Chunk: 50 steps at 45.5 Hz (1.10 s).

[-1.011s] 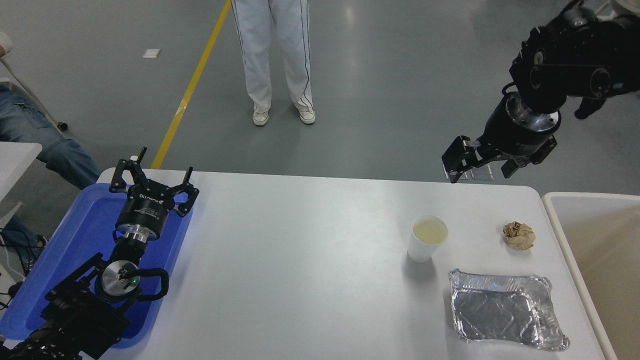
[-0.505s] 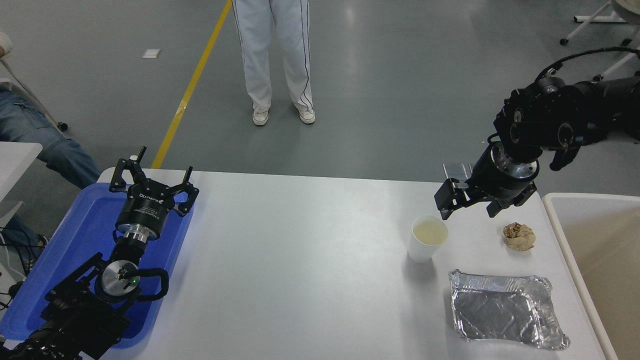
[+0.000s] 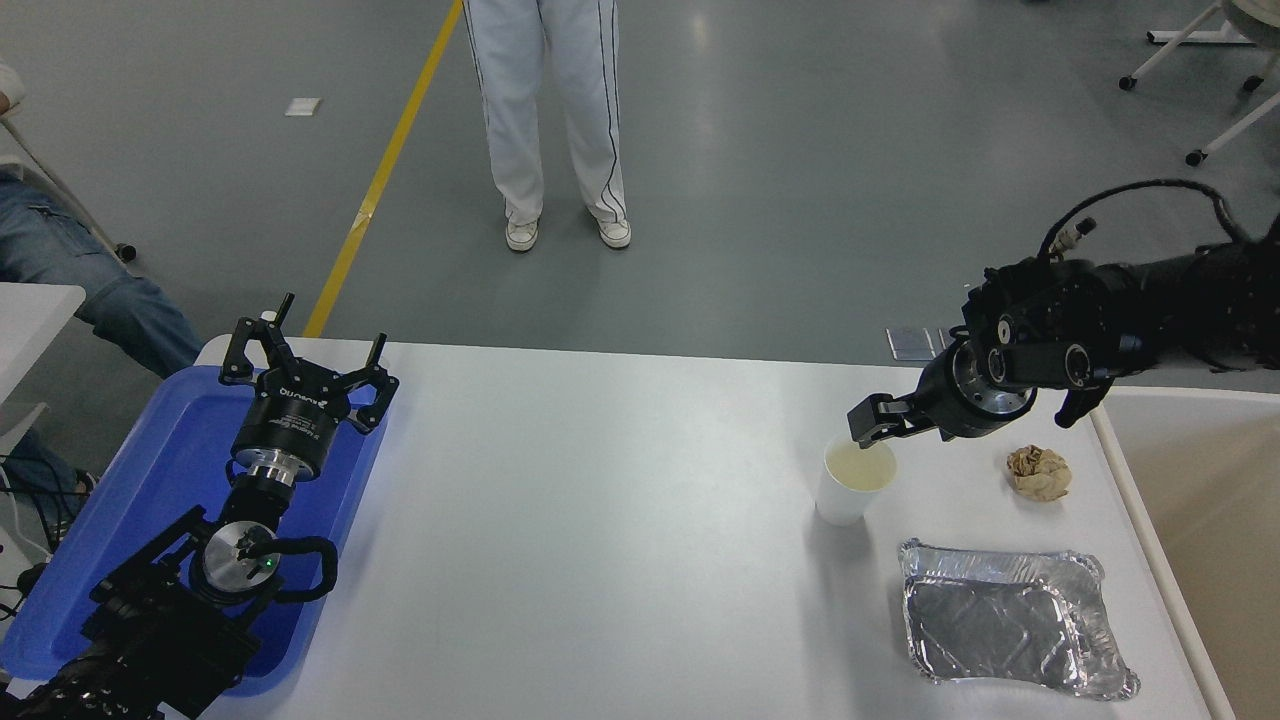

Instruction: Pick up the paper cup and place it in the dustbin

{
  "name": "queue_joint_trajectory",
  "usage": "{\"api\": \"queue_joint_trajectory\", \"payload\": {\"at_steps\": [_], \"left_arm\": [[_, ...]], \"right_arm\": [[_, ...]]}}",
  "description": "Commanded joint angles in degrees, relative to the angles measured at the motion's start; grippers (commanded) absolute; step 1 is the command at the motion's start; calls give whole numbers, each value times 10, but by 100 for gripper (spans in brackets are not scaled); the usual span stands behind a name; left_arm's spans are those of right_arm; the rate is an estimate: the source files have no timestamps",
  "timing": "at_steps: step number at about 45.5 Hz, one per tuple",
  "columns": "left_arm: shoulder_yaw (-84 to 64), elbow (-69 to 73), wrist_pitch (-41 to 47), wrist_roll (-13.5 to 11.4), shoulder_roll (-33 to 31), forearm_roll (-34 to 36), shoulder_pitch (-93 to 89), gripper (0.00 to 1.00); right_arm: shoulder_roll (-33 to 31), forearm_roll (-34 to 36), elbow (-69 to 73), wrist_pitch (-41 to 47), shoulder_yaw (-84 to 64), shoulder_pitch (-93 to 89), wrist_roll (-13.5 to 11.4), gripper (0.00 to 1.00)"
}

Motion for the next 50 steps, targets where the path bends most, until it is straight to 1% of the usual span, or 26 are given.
{"api": "queue_joint_trajectory", "payload": {"at_steps": [1, 15, 23, 38, 40, 45, 50], "left_arm": [[0, 0, 0, 0, 0, 0, 0, 100], [0, 0, 0, 0, 0, 0, 0, 100], [0, 0, 0, 0, 0, 0, 0, 100], [0, 0, 0, 0, 0, 0, 0, 100], [0, 0, 0, 0, 0, 0, 0, 100], [0, 0, 0, 0, 0, 0, 0, 100], [0, 0, 0, 0, 0, 0, 0, 100]], "right_arm": [[7, 2, -44, -38, 11, -65, -1, 91], [9, 3, -85, -54, 22, -108, -5, 92], [8, 3, -85, -75, 22, -118, -6, 92], [6, 6, -82, -73, 22, -119, -6, 91], [5, 6, -82, -73, 22, -120, -6, 89], [5, 7, -81, -72, 22, -120, -7, 75], [5, 36, -81, -66, 20, -120, -7, 51]]}}
